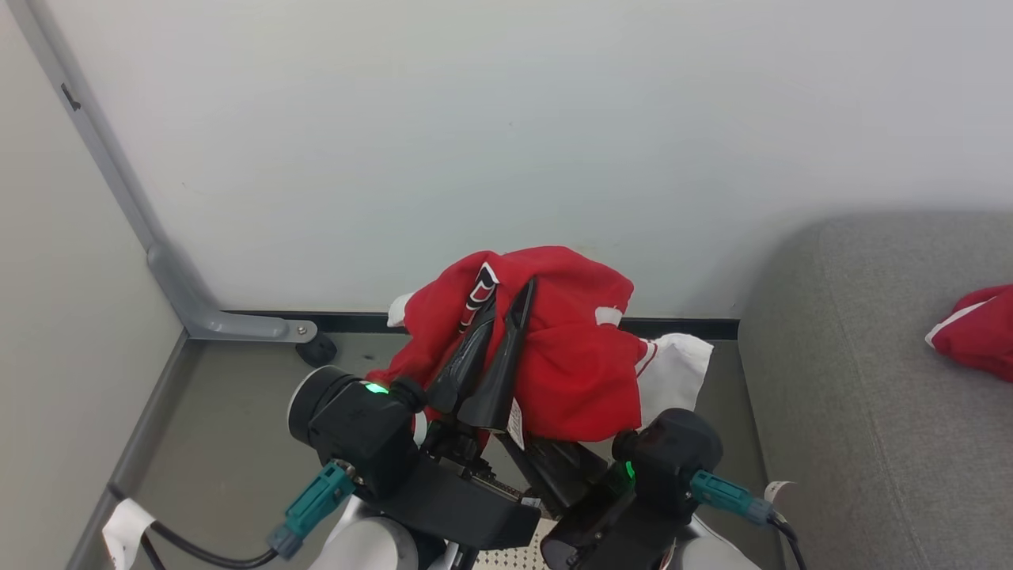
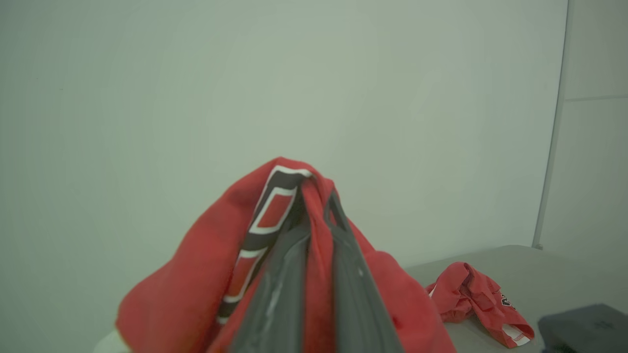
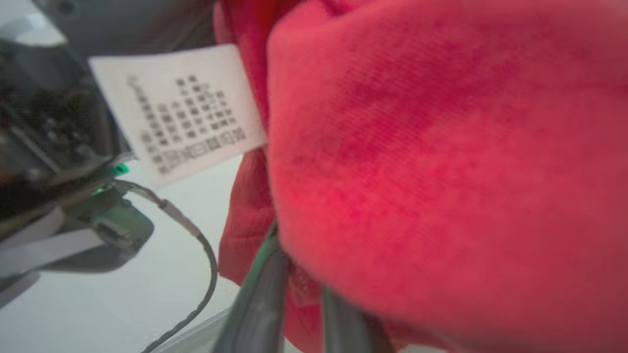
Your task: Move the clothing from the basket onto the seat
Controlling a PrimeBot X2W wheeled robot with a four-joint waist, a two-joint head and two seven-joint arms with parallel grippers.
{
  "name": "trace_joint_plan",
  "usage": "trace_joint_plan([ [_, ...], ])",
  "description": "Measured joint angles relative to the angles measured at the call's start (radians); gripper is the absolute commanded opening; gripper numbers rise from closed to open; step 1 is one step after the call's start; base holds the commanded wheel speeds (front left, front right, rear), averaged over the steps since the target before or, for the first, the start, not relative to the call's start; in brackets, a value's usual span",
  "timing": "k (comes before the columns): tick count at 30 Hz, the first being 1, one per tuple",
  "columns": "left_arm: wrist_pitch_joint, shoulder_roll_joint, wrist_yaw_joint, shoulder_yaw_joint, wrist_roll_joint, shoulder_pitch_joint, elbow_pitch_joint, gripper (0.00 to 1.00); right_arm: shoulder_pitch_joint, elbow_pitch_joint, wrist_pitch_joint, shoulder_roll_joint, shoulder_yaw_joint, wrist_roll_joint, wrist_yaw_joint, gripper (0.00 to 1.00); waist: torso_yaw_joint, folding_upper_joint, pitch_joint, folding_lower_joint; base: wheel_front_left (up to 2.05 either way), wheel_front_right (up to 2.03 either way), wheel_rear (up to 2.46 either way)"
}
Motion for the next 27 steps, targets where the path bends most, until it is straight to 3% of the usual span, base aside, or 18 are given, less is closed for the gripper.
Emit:
trace_joint_plan([
  [13, 0.008, -0.002, 0.0, -0.003, -0.003, 0.0, 0.0, 0.0, -0.036, 0.042, -0.037, 0.0, 0.009, 0.019, 0.001, 0.0, 0.004, 0.0, 0.005, 0.0, 0.0, 0.0, 0.0],
  [17, 0.018, 0.0, 0.0, -0.006, -0.003, 0.0, 0.0, 0.27, -0.042, 0.054, -0.053, 0.001, 0.0, 0.019, 0.001, 0.0, 0.003, 0.0, 0.006, 0.0, 0.0, 0.0, 0.0],
  [19, 0.019, 0.002, 0.0, -0.007, -0.003, 0.0, 0.0, 0.64, -0.054, 0.063, -0.054, 0.001, -0.005, 0.019, 0.001, 0.0, 0.002, 0.0, 0.005, 0.0, 0.0, 0.0, 0.0],
  [20, 0.025, 0.003, 0.0, -0.011, -0.003, 0.001, 0.0, 1.0, -0.06, 0.067, -0.064, 0.001, -0.01, 0.019, 0.001, 0.0, 0.002, 0.0, 0.004, 0.0, 0.0, 0.0, 0.0],
  [27, 0.034, 0.016, 0.0, -0.026, -0.003, 0.007, -0.005, 1.0, -0.072, 0.09, -0.076, -0.002, -0.03, 0.019, -0.001, 0.0, 0.002, 0.0, -0.003, 0.0, 0.0, 0.0, 0.0],
])
